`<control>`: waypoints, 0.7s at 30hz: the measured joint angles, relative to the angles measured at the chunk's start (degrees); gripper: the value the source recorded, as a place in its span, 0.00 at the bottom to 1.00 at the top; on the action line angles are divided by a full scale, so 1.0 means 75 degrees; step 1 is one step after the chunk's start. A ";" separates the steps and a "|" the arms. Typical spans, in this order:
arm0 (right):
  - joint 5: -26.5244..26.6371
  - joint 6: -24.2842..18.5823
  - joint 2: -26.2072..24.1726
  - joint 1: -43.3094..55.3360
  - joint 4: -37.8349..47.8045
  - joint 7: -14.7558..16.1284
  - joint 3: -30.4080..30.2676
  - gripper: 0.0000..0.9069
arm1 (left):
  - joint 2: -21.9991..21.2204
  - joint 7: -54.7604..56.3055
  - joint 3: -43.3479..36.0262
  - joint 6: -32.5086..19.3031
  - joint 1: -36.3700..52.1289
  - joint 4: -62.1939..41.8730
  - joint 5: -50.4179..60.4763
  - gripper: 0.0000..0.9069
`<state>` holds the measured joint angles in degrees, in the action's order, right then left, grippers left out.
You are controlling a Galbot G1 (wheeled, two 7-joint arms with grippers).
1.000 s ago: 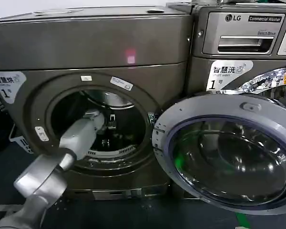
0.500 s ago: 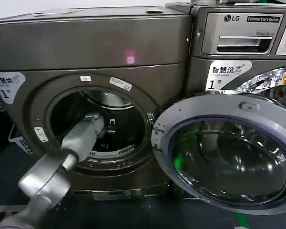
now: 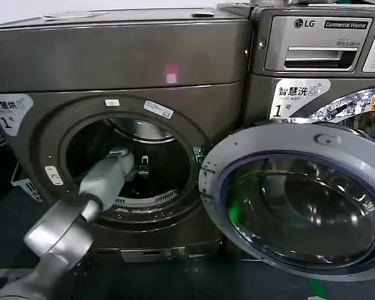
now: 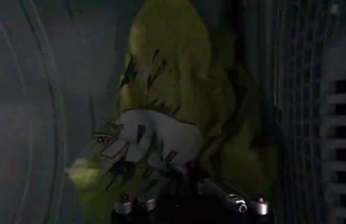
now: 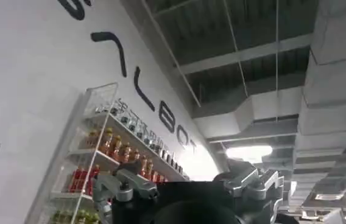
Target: Grasp the clothes from the dryer.
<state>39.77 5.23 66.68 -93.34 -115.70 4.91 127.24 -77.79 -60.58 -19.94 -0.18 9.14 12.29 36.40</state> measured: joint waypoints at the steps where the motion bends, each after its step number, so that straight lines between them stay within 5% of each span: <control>1: 0.0001 0.0000 0.0001 -0.0002 -0.0004 -0.0001 -0.0003 1.00 | 0.0015 0.0001 0.0007 -0.0024 0.0002 -0.0003 0.0001 0.00; 11: 0.0021 0.0011 0.0008 -0.0040 -0.0064 -0.0035 0.0007 1.00 | 0.0088 0.0256 0.0437 -0.0076 -0.0075 0.0088 -0.0196 0.00; 21: 0.0026 0.0029 0.0014 -0.0014 -0.0095 -0.0067 -0.0019 1.00 | 0.0269 0.1255 0.2255 0.0142 -0.0557 0.0619 -0.0936 0.00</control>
<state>39.97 5.44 66.79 -93.45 -116.41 4.41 127.10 -75.77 -51.16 -3.02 0.89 4.96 16.93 29.38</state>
